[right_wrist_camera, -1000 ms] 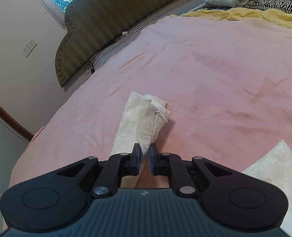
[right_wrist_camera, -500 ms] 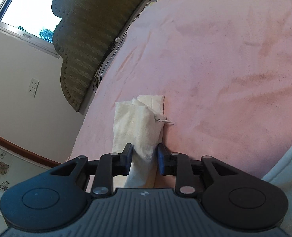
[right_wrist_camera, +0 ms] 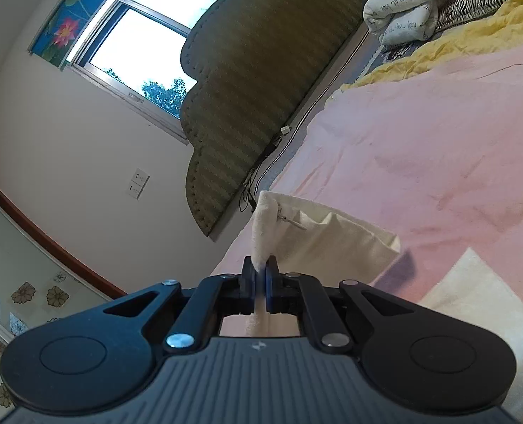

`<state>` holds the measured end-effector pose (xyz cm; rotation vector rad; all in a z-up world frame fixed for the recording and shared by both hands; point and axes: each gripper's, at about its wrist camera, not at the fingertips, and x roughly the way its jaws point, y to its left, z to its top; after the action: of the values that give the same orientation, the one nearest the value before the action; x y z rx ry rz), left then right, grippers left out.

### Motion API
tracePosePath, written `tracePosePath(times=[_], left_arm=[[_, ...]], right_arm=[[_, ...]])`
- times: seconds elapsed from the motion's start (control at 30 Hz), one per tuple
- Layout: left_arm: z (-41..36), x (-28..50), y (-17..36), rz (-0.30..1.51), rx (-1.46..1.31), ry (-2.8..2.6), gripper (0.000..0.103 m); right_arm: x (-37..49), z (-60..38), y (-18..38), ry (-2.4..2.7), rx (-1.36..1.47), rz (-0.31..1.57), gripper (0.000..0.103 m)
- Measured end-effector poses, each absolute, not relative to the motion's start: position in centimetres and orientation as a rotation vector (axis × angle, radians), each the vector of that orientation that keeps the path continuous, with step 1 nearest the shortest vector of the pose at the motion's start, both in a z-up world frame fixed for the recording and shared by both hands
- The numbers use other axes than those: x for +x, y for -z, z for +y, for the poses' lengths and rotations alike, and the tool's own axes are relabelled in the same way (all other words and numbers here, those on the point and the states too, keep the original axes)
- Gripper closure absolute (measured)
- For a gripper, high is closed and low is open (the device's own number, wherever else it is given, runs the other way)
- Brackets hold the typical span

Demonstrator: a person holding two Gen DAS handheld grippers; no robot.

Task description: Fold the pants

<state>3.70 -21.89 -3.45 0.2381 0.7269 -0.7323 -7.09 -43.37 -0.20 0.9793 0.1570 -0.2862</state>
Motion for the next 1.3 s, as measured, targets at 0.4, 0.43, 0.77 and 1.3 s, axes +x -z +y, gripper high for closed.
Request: tracePosePath(times=[0.4,0.43,0.77,1.3], left_arm=[[-18.8,3.1,-1.6,0.701,0.182,0.724,0.103],[-19.1,2.8,-0.6,0.729,0.204,0.735,0.103],[-18.0,2.0,1.8,0.738,0.288,0.720,0.083],[-17.4,0.4,3.0,0.782,0.309,0.773,0.061]], right_arm=[[-11.0,-40.8,-2.9,0.222,0.864,0.062,0.098],[-11.9,-40.8,-1.9,0.263,0.880,0.097,0.098],[-17.7,-41.8,7.8,0.482,1.126,0.206,0.097],[-12.7,-27.9,2.1,0.523,0.220,0.396,0.081]])
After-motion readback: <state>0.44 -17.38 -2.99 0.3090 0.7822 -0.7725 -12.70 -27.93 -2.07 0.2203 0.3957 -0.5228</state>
